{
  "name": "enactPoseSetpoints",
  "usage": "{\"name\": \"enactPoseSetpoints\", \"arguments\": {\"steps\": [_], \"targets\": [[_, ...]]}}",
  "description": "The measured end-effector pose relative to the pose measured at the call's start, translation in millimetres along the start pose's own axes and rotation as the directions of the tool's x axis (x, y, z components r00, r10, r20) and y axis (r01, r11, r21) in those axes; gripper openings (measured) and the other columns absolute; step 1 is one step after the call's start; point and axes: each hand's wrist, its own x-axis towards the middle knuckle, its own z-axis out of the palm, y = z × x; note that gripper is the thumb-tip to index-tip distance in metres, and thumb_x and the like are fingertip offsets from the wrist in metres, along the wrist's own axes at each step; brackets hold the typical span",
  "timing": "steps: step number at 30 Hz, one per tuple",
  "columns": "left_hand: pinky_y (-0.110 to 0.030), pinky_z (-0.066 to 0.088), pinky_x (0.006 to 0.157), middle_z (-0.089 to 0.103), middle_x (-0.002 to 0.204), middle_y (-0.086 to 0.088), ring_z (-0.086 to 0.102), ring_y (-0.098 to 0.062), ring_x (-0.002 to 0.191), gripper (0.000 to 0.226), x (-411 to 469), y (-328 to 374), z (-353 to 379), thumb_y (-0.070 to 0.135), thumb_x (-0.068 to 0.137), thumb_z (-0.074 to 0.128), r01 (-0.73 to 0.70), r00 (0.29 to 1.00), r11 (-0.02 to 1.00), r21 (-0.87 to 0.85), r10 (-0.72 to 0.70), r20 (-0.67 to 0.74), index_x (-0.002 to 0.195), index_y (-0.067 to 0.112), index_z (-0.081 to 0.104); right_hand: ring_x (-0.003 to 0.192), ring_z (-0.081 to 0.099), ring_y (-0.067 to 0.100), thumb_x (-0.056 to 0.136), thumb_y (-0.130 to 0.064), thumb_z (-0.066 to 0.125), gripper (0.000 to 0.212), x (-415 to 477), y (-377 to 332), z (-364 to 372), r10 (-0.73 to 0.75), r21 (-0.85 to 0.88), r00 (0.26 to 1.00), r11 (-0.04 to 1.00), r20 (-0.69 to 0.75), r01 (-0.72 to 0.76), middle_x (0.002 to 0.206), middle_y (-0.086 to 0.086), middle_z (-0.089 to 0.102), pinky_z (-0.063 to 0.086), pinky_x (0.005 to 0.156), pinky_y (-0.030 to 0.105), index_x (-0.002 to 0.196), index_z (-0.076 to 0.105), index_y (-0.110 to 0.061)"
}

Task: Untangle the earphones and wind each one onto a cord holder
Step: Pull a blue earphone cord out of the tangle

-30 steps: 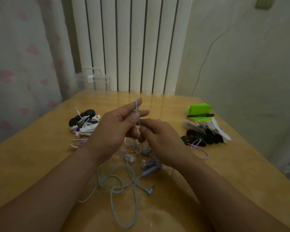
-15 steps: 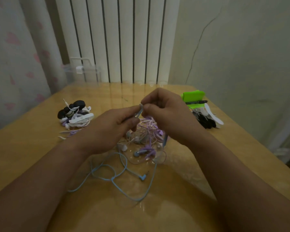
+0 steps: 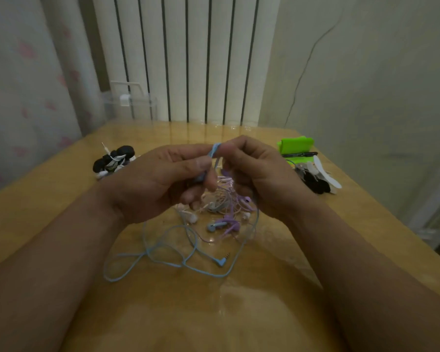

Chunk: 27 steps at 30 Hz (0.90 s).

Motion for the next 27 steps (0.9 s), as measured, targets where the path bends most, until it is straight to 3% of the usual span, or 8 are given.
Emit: {"name": "enactPoseSetpoints", "arguments": {"steps": [3,7,11,13,15,18,22,27], "targets": [[-0.026,0.05,0.057,0.058,0.091,-0.015,0.036,-0.01,0.048,0.041,7.3,-5.8,-1.7,0.02,0.103,0.053,-0.08,0.963,0.997,0.023,0.083,-0.257,0.142,0.027,0.063,0.051,0.033,0.011,0.109,-0.024,0.052,0.021,0.8,10.7,12.0,0.092,-0.091,0.996,0.992,0.01,-0.091,0.073,0.002,0.058,0.028,0.045,0.022,0.106,0.068,-0.01],[-0.026,0.054,0.062,0.077,0.111,-0.005,0.031,-0.009,0.045,0.039,11.0,-15.5,-10.6,0.019,0.111,0.046,-0.092,0.87,0.976,0.198,0.176,-0.461,0.148,0.029,0.056,0.05,0.039,0.006,0.112,-0.024,0.047,0.028,1.7,22.3,28.4,0.081,-0.338,0.997,0.938,-0.004,-0.077,0.074,-0.001,0.062,0.033,0.048,0.02,0.12,0.072,-0.016],[-0.026,0.055,0.06,0.078,0.113,-0.003,0.048,-0.004,0.045,0.041,12.6,-19.9,-5.3,0.018,0.111,0.047,-0.065,0.83,0.935,0.35,0.245,-0.502,0.151,0.026,0.053,0.051,0.043,0.005,0.11,-0.021,0.047,0.026,-0.4,20.7,31.7,0.032,-0.487,0.999,0.873,-0.023,-0.04,0.071,-0.005,0.062,0.036,0.052,0.026,0.115,0.072,-0.015],[-0.028,0.058,0.062,0.079,0.11,0.004,0.066,-0.002,0.065,0.042,13.8,-22.9,-3.7,0.018,0.11,0.051,-0.024,0.819,0.867,0.498,0.303,-0.487,0.15,0.03,0.054,0.049,0.044,0.004,0.105,-0.015,0.05,0.023,-3.1,16.7,30.8,0.045,-0.525,0.999,0.85,-0.022,-0.05,0.069,-0.005,0.064,0.036,0.052,0.026,0.109,0.072,-0.017],[-0.03,0.06,0.07,0.077,0.116,0.01,0.07,0.001,0.09,0.043,14.2,-29.4,-8.7,0.022,0.108,0.055,0.018,0.826,0.729,0.684,0.375,-0.421,0.149,0.038,0.055,0.046,0.046,0.003,0.099,-0.01,0.054,0.021,-4.9,14.2,30.7,0.071,-0.541,0.997,0.837,-0.039,-0.081,0.069,-0.006,0.068,0.038,0.05,0.025,0.104,0.069,-0.025],[-0.034,0.059,0.088,0.075,0.121,0.015,0.067,0.007,0.108,0.044,12.3,-35.2,-20.0,0.028,0.107,0.058,0.072,0.864,0.542,0.837,0.385,-0.324,0.144,0.05,0.054,0.047,0.05,0.005,0.094,-0.009,0.061,0.023,-2.6,10.7,27.6,0.106,-0.395,0.981,0.904,-0.16,-0.162,0.079,0.002,0.075,0.039,0.049,0.026,0.114,0.062,-0.021],[-0.041,0.056,0.08,0.076,0.097,0.016,0.069,-0.004,0.089,0.035,12.9,-29.3,-16.4,0.04,0.107,0.054,0.051,0.928,0.461,0.886,0.305,-0.212,0.141,0.045,0.061,0.041,0.032,0.008,0.095,0.008,0.054,0.016,1.9,1.0,16.2,0.144,0.057,0.96,0.989,-0.239,-0.134,0.072,0.013,0.06,0.025,0.036,0.02,0.103,0.059,-0.005],[-0.042,0.055,0.081,0.074,0.093,0.01,0.069,-0.015,0.088,0.041,7.8,-25.4,-10.2,0.045,0.101,0.047,0.06,0.944,0.38,0.923,0.278,-0.176,0.136,0.035,0.066,0.04,0.025,0.007,0.095,0.008,0.049,0.02,9.0,9.3,13.8,0.126,0.127,0.967,0.987,-0.222,-0.099,0.063,0.007,0.057,0.018,0.035,0.015,0.1,0.056,-0.011]]}}
